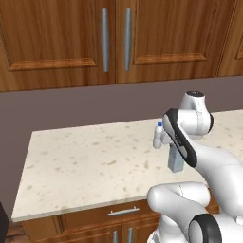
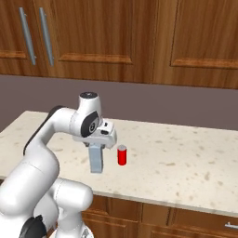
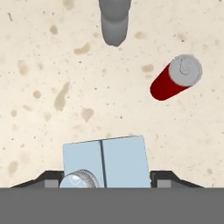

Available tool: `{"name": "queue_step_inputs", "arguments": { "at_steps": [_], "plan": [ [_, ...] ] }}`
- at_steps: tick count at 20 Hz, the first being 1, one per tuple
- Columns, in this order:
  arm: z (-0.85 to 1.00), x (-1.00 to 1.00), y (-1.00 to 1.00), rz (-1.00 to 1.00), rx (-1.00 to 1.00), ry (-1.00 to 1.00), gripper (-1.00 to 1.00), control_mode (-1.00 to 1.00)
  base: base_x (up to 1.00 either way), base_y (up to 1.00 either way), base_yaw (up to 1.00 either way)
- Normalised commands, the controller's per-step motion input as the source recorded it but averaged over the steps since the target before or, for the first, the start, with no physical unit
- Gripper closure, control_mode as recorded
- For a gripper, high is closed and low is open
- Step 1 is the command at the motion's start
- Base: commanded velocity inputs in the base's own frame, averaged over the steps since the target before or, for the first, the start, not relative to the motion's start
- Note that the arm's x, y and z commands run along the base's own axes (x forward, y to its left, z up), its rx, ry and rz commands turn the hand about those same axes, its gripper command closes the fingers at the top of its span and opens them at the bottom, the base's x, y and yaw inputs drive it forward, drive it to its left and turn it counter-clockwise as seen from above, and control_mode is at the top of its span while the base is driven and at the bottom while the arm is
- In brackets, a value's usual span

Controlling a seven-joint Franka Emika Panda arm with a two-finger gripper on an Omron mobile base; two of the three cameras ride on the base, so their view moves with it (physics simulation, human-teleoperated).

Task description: Move the drinks to the dining counter.

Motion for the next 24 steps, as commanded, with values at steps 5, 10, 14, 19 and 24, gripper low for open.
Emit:
{"name": "queue_step_inputs", "arguments": {
  "at_steps": [5, 10, 14, 19, 24],
  "plan": [
    [0.48, -0.12, 0.14, -0.03, 0.0, -0.03, 1.0, -1.0, 0.0, 0.0, 0.0],
    [0.38, -0.03, 0.02, -0.08, 0.0, 0.0, 1.0, -1.0, 0.0, 0.0, 0.0],
    [0.34, -0.05, 0.0, -0.05, 0.0, 0.0, 1.0, -1.0, 0.0, 0.0, 0.0],
    [0.17, -0.06, 0.0, -0.01, 0.0, 0.0, 1.0, 1.0, -0.04, 0.0, 0.0],
    [0.0, 0.0, 0.0, 0.0, 0.0, 0.0, 1.0, 1.0, -0.79, -0.11, -0.23]
  ]
}}
